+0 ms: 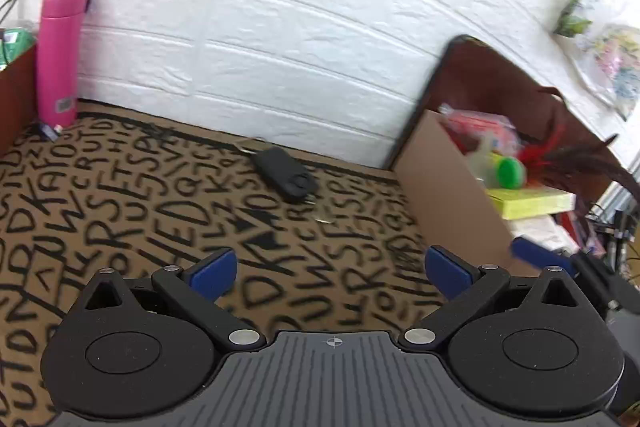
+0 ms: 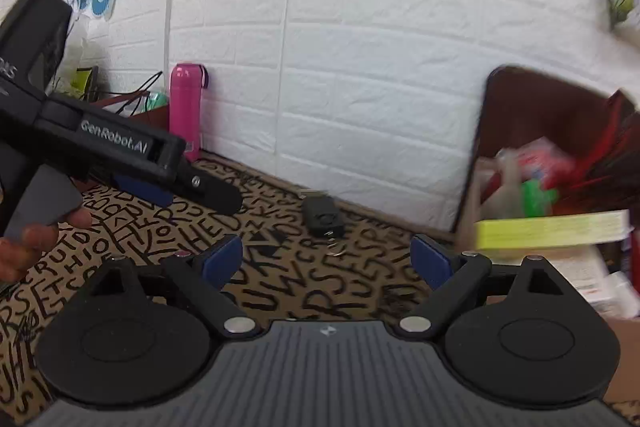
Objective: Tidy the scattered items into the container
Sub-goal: 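Reach the left tool to the black luggage scale and grasp its ring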
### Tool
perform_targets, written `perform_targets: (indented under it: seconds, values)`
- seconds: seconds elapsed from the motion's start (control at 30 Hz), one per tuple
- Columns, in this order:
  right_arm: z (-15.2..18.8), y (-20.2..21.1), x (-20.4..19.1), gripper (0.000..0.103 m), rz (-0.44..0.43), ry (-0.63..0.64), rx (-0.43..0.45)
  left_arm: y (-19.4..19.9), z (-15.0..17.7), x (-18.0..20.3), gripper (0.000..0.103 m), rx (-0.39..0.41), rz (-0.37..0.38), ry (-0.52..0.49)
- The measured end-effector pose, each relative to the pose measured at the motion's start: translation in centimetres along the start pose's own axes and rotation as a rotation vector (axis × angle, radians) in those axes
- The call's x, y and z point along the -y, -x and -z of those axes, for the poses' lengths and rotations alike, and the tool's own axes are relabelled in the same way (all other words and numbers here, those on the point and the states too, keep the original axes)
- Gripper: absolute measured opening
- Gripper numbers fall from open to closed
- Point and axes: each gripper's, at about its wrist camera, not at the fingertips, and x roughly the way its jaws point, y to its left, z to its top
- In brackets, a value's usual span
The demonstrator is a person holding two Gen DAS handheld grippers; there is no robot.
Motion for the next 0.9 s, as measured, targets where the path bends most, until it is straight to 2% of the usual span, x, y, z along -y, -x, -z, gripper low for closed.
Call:
perform_targets:
  seconds: [0.2,0.33,0.53,0.73,0.83,0.87,0.9]
  values:
    - [1.4,-6.8,-2.2,0.085,0.02,-0.019,-0.086,-4.3,-0.8,-2.9,0.102,-0.039,-0.016,0.017]
    - [1.9,-10.8,-1.8,0.077,0.038,-0.061,-0.13,-8.4,-1.4,-4.7,0.095,-0.081,0.01,0.049]
    - [1.7,-16.3,-0.2,0.067,0.064,-0.086,-0.167,-14.5,-4.8,-7.0,0.096,-0.076,-0.001,0.145]
    - [0.6,-20.1,1.2,0.067,0.035,-0.119,-0.17,-19.6,-8.0,-8.3,0.095,-0.074,0.002,0.148]
    - [-0.3,-21.5,1.3,0.067,0.004,-0.115,-0.164,-21.2,-8.9,-8.2,0.095,-0.073,0.007,0.118]
    - [-0.4,-22.1,1.2,0.066,-0.004,-0.107,-0.178,-21.6,-9.0,-8.0,0.093,-0.073,0.005,0.101]
    - [-0.4,-22.6,1.0,0.059,-0.017,-0.1,-0.2,-21.8,-9.1,-7.8,0.09,-0.073,0.002,0.082]
